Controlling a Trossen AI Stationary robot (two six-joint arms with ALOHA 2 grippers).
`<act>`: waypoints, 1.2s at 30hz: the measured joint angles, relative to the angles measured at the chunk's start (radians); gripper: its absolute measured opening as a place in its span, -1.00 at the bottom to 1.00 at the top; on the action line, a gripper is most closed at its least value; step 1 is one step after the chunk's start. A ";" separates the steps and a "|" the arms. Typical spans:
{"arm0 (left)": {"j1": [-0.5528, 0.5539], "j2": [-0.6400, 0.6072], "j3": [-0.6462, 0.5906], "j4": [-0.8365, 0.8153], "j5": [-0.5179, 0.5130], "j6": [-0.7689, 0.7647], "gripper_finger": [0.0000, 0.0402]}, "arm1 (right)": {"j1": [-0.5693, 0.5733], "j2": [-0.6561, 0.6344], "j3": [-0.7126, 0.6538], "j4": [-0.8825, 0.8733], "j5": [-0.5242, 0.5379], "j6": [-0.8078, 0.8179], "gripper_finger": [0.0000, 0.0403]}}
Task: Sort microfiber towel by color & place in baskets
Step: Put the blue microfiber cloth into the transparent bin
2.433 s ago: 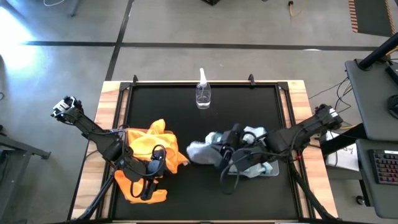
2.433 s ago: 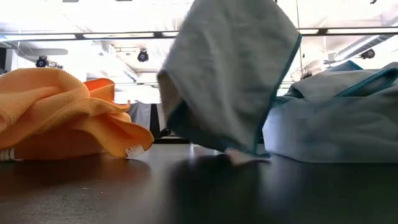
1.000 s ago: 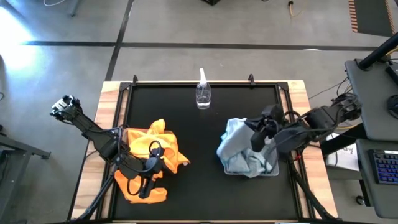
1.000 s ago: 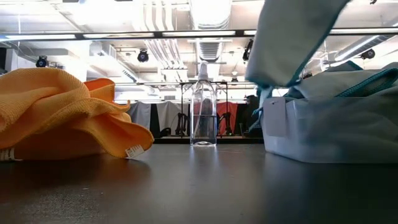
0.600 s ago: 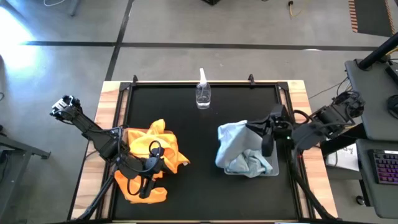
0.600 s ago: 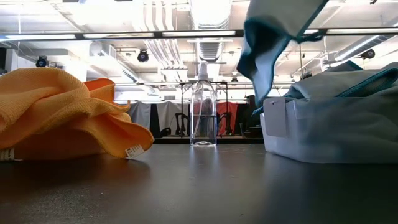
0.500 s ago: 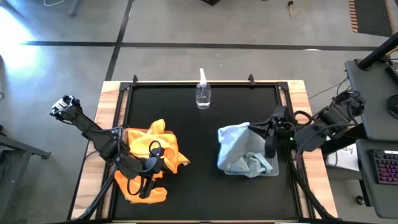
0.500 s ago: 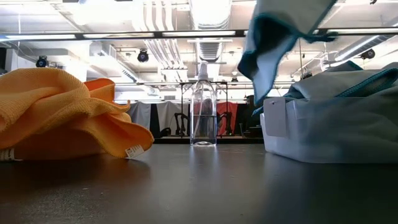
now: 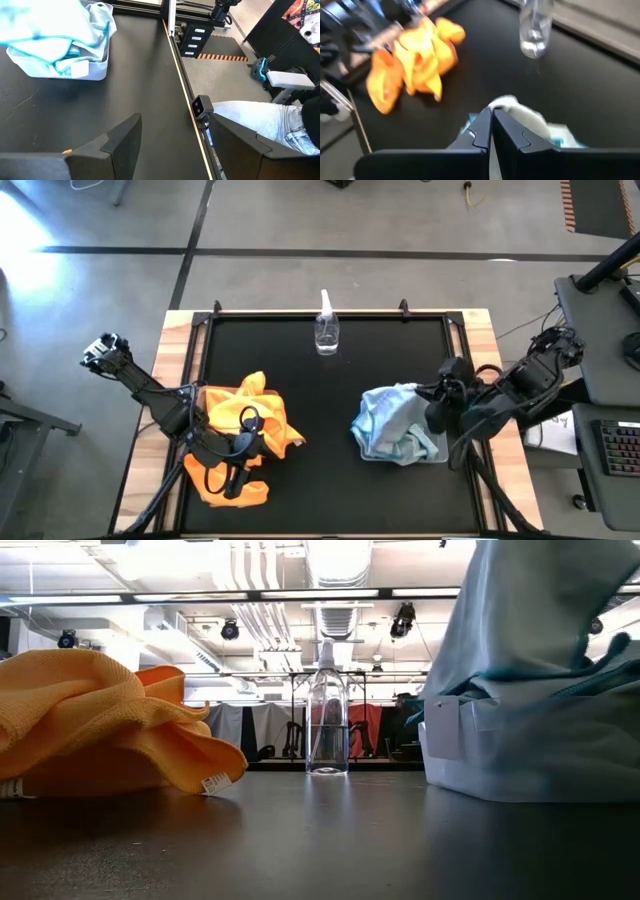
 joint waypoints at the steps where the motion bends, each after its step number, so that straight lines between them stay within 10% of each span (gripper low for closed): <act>1: 0.000 0.000 0.000 0.000 0.000 0.000 0.07 | 0.000 0.007 0.000 -0.023 -0.025 0.026 -0.96; 14: 0.000 0.000 0.000 0.000 0.000 0.000 0.07 | 0.000 0.143 -0.003 -0.128 -0.314 0.148 -0.96; 36: 0.000 0.000 0.000 -0.001 0.001 0.001 0.07 | -0.001 0.202 -0.005 -0.128 -0.309 0.100 -0.42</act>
